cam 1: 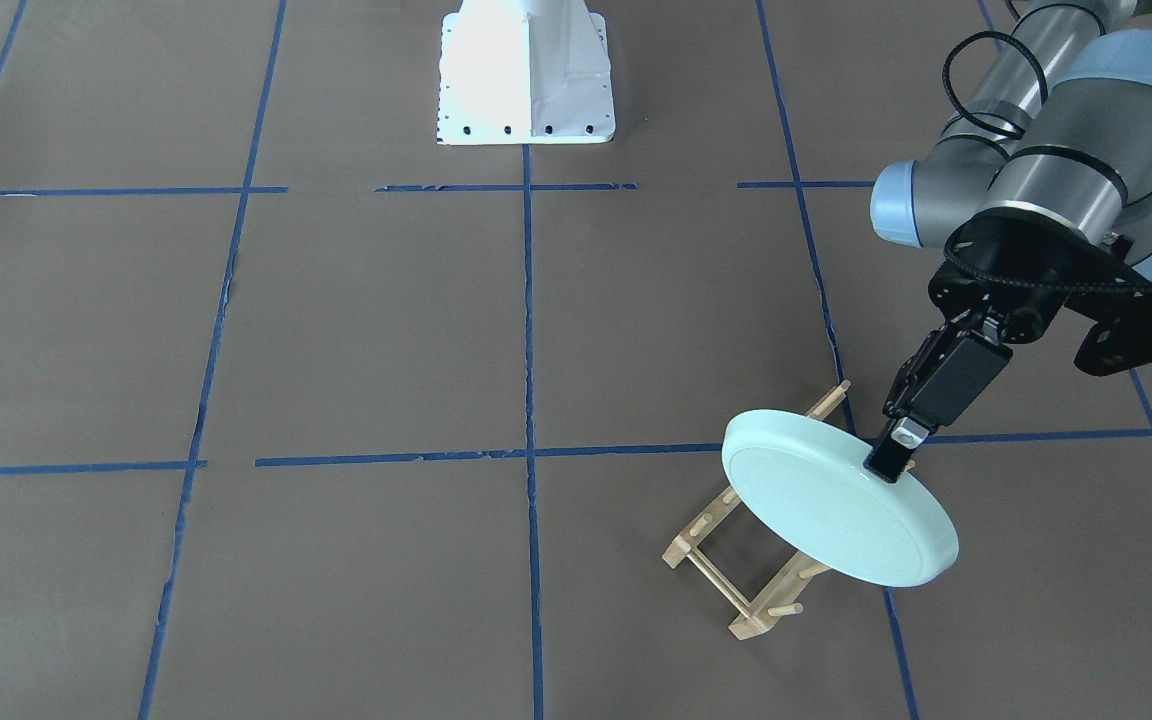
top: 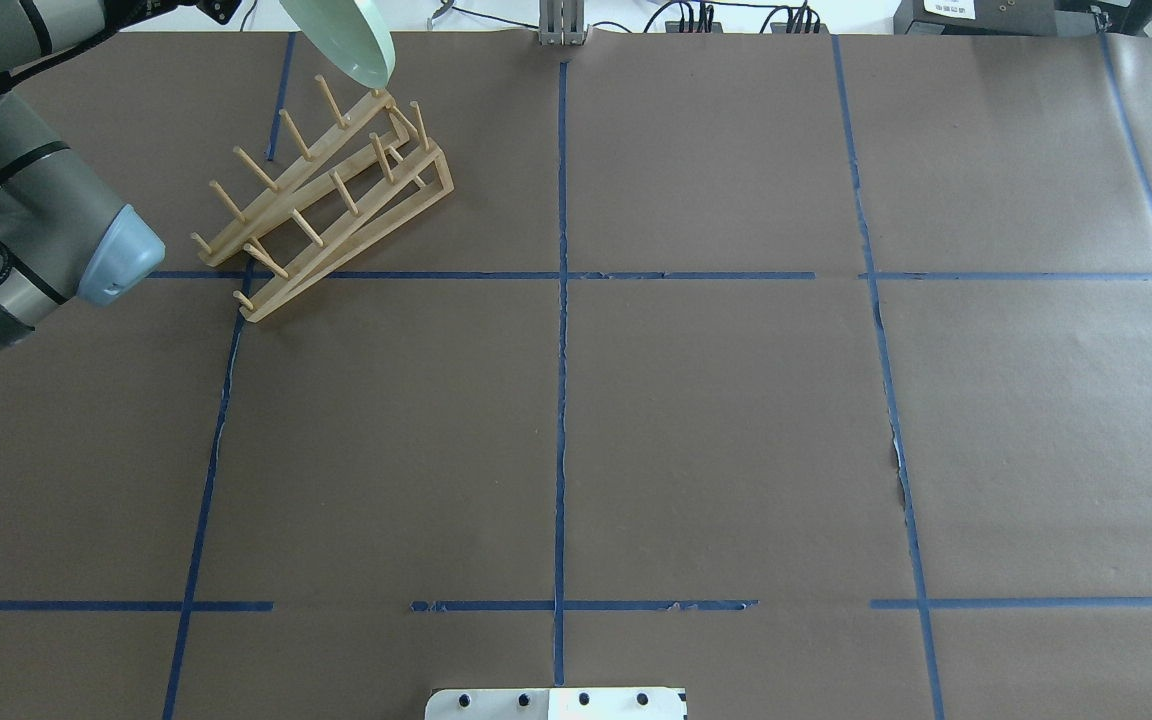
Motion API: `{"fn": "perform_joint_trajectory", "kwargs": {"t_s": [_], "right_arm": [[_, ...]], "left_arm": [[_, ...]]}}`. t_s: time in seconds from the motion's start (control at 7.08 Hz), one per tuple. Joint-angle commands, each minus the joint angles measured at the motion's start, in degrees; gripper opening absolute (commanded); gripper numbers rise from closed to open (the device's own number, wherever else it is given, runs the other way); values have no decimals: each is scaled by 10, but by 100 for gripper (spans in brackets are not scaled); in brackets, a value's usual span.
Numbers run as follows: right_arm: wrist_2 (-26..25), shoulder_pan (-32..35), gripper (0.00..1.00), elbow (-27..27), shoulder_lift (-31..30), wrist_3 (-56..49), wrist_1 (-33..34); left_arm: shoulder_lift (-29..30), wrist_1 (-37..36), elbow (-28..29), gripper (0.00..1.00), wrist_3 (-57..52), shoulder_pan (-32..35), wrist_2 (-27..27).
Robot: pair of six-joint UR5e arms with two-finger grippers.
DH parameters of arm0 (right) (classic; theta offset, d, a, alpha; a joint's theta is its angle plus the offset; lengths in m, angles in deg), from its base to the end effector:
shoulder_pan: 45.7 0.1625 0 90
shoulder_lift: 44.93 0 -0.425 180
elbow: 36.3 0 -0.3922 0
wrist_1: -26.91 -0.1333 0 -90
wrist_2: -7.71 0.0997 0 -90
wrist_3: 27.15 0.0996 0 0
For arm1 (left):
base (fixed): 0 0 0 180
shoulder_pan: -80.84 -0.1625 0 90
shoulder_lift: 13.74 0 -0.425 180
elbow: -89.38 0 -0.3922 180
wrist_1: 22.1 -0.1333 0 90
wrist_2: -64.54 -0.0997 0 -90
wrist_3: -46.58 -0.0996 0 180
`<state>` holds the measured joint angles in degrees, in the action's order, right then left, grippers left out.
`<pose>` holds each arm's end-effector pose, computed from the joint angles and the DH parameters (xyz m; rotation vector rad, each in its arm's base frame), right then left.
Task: Place plate on rack
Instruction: 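Lower the upright plate into the slots of the wooden rack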
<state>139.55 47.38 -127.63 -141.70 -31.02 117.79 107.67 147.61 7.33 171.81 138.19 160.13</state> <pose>0.0899 -0.4270 0.7064 -0.0609 -0.7345 0.0271 0.2493 -0.6182 0.2494 0.2968 1.9079 -1.0409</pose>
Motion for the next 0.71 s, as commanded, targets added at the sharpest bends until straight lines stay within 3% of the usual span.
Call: {"fn": "perform_joint_trajectory", "kwargs": {"t_s": [0.0, 0.57], "right_arm": [[0, 0, 100, 0, 0, 0, 0], [0, 0, 100, 0, 0, 0, 0]], "left_arm": [[3, 27, 33, 0, 0, -17, -33], [2, 41, 49, 0, -25, -31, -33]]}}
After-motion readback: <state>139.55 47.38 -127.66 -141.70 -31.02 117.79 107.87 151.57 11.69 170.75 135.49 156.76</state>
